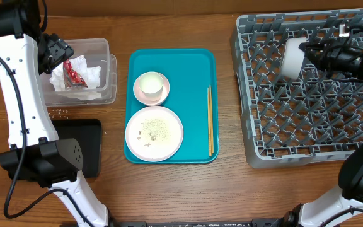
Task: Sort waste into correct bins and load items into the dishwasher
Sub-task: 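Carry the grey bowl right and place it in the dish rack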
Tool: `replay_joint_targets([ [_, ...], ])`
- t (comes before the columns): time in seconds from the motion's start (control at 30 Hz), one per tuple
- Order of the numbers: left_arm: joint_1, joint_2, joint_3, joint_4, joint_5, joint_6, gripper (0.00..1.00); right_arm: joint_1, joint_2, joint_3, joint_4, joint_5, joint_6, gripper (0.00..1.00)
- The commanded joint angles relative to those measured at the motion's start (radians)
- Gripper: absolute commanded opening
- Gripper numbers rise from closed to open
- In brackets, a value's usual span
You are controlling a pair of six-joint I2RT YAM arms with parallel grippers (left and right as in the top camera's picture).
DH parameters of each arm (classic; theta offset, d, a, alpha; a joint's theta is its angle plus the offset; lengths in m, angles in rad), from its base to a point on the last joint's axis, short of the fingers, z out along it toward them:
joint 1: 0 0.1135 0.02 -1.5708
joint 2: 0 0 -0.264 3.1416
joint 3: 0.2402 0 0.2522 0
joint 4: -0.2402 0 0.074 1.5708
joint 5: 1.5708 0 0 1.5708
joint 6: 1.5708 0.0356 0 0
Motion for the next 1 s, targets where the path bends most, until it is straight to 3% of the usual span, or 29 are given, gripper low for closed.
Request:
replay_joint_targets([
  [0.0,-0.009,-0.010,-0.002,-0.002,-0.014,-0.020,1.00,-0.008,0.028,-0.003,0.035,0.018,0.009,0.04],
  [0.23,-0.008,-0.010,-0.002,-0.002,-0.014,-0.020,1.00,-0.005,0.108,-0.003,0.159,-0.129,0.058,0.04],
  [0.67,-0.009,-0.010,-0.002,-0.002,-0.014,-0.020,1.00,-0.100,0.160,-0.003,0.100,-0.107,0.113,0.04],
  [0.8,-0.009,-0.010,-0.002,-0.002,-0.014,-0.020,1.00,-0.134,0.160,-0.003,0.074,-0.120,0.103,0.15],
  [0.97,-0.008,-0.010,-0.002,-0.002,-0.014,-0.020,1.00,-0.154,0.124,-0.003,0.050,-0.152,0.063,0.16],
])
